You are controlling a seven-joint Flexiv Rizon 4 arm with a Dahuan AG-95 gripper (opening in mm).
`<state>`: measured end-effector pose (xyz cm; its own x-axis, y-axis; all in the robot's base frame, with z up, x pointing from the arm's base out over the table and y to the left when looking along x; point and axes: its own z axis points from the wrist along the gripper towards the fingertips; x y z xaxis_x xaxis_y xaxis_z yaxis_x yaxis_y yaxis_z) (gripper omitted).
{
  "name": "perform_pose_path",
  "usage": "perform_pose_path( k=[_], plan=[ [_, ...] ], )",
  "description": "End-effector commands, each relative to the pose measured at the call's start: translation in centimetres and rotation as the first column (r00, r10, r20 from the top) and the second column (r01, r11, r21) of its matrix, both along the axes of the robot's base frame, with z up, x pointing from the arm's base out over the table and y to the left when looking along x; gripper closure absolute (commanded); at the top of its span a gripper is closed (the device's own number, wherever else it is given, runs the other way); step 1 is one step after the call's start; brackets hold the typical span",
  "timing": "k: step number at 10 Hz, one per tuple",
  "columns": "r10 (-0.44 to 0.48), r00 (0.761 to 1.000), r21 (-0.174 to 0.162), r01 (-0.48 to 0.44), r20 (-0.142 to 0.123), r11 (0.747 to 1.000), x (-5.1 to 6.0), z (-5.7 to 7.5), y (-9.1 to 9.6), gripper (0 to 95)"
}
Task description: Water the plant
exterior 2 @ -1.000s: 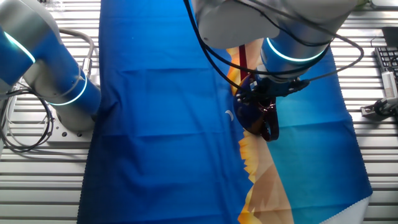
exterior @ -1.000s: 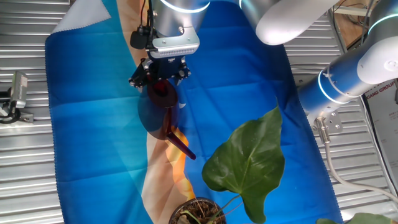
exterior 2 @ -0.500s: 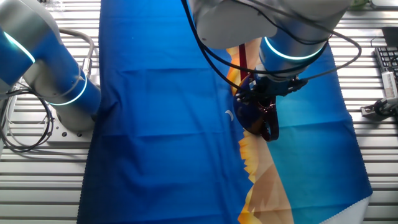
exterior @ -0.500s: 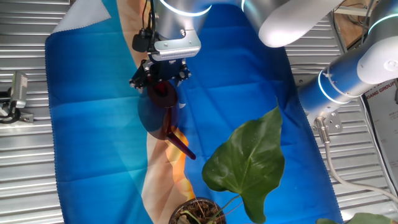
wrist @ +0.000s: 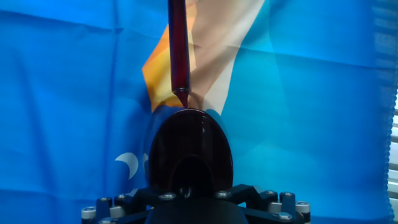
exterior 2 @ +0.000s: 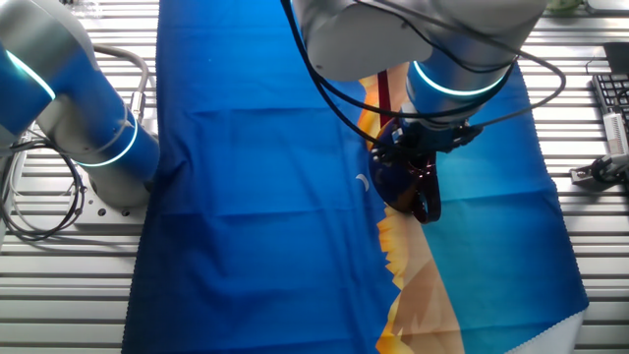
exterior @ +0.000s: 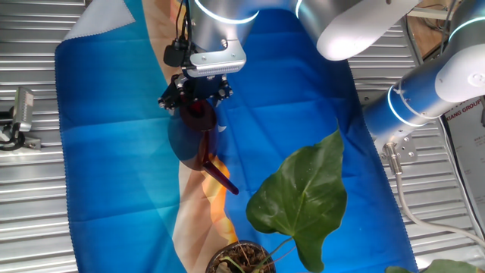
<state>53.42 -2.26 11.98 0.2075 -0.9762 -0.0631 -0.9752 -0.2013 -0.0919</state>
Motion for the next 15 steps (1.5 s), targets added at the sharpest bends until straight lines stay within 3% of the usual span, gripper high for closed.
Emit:
perform_pose_path(
  k=[1, 15],
  plan=[
    [-0.002, 1.000, -0.004, 0.002, 0.004, 1.000, -0.1, -0.2, -0.1, 0.0],
    [-0.013, 0.999, -0.004, 0.013, 0.029, 1.000, -0.3, -1.4, 0.2, 0.0]
  ],
)
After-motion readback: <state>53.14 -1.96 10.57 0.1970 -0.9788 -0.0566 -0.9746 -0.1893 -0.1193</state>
